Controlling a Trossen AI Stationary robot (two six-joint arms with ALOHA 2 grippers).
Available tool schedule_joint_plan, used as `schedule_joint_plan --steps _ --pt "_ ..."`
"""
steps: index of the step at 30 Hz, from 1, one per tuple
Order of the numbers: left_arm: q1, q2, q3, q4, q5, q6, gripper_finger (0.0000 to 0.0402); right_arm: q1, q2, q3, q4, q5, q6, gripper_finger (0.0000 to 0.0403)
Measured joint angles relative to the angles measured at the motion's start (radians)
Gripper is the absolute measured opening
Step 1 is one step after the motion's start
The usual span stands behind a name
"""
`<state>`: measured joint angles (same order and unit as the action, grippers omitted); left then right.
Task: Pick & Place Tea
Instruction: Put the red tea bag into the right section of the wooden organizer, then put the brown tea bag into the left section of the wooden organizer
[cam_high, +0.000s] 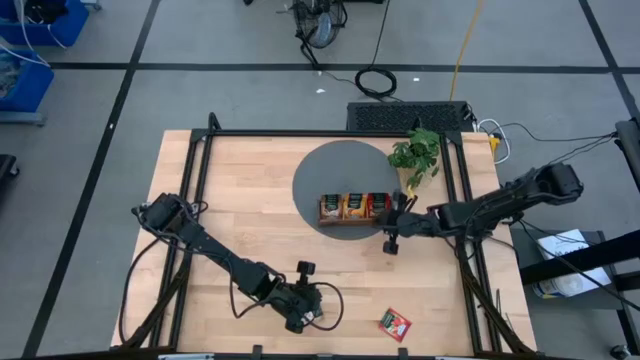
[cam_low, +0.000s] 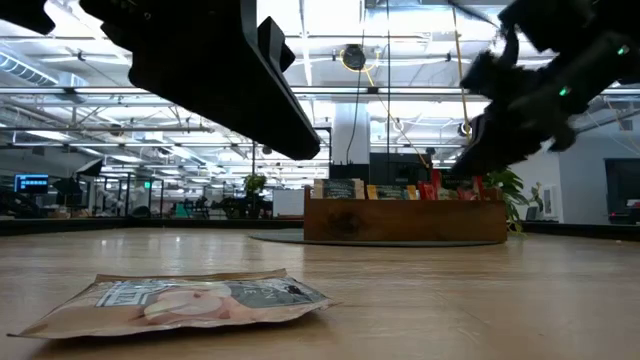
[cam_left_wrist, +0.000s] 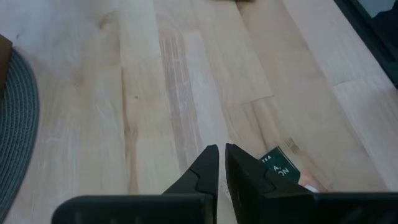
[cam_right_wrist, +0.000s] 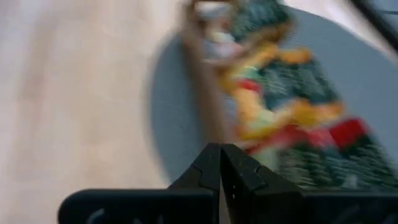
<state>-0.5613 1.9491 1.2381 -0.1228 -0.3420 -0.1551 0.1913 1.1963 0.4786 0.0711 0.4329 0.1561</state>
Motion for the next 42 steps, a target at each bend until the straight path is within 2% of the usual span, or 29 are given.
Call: schedule_joint_plan --steps 2,6,17,21,29,33,40,42 --pt "0.001 0.0 0.0 0.0 0.0 -0.001 0.0035 -0.031 0.01 0.0 0.001 0.041 -0.002 0.0003" --pt "0.0 0.0 0.0 -0.006 0.0 -0.005 0.0035 -0.075 0.02 0.0 0.002 0.018 0.018 0.0001" --pt "0.0 0.0 0.0 -0.007 0.0 -0.031 0.0035 0.014 0.011 0.0 0.14 0.017 -0.043 0.0001" --pt "0.0 0.0 0.0 -0.003 0.0 -0.038 0.0035 0.035 0.005 0.0 0.138 0.043 -0.06 0.0001" --pt "0.0 0.0 0.0 -0.014 -0.002 -0.078 0.0035 0.09 0.002 0.0 0.215 -0.144 -0.117 0.0001" --pt "0.001 0.0 0.0 -0.037 -0.008 -0.094 0.0035 0.133 0.002 0.0 0.224 -0.161 -0.077 0.0002" --pt "-0.013 0.0 0.0 -0.038 0.008 -0.106 0.0035 0.224 0.002 0.0 0.224 -0.327 0.009 0.0001" --pt "-0.013 0.0 0.0 -0.038 0.01 -0.114 0.0035 0.275 0.012 0.0 0.225 -0.33 0.026 0.0001"
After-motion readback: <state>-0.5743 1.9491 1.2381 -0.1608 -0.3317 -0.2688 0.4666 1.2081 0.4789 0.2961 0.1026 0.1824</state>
